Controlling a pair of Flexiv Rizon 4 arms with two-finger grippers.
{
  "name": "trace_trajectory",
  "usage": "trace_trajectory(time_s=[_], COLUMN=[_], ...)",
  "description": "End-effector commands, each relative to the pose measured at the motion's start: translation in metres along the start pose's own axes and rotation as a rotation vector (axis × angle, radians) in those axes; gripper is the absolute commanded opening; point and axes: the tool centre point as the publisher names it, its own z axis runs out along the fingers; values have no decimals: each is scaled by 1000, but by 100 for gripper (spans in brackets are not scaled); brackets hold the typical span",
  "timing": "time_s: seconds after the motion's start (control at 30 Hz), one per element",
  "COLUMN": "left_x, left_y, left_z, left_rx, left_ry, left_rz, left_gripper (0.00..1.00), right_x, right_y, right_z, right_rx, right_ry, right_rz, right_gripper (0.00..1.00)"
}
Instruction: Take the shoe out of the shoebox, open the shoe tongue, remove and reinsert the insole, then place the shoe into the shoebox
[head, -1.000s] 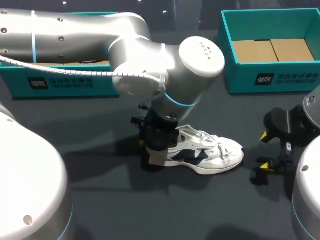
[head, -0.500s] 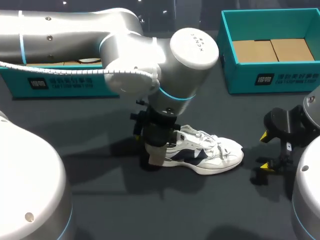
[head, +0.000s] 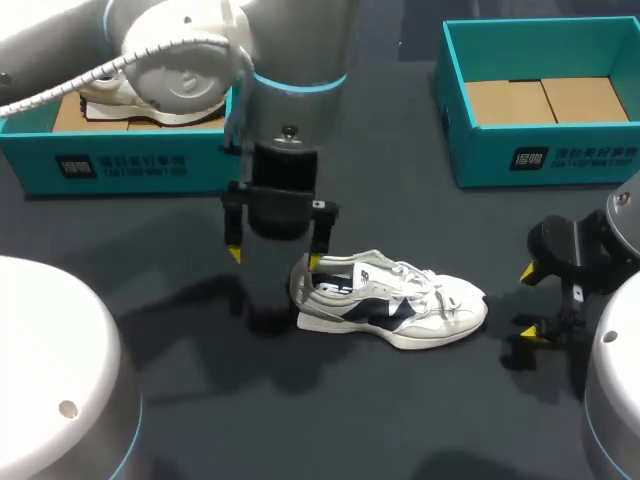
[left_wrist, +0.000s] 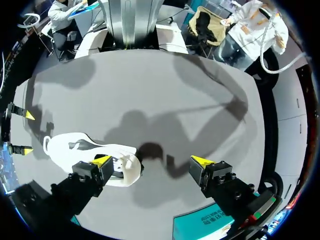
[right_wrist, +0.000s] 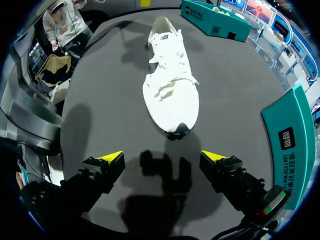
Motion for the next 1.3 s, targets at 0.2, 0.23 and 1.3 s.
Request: trace_trajectory(time_s=[0.2,0.23,1.3], left_x=[27,27,64], left_y=[-4,1,39], left_z=[-4,-6,50], left_rx=[-9,-28,673], left_ry=[-102,-167,-1197], left_rz=[1,-108,-1079], left_gripper=[100,100,100], right_x=[2,2,2], right_y=[0,0,0], right_z=[-1,-1,-1], right_rx=[0,0,0], right_ry=[-3,-3,-3], right_rz=[0,0,0], right_gripper=[100,100,100])
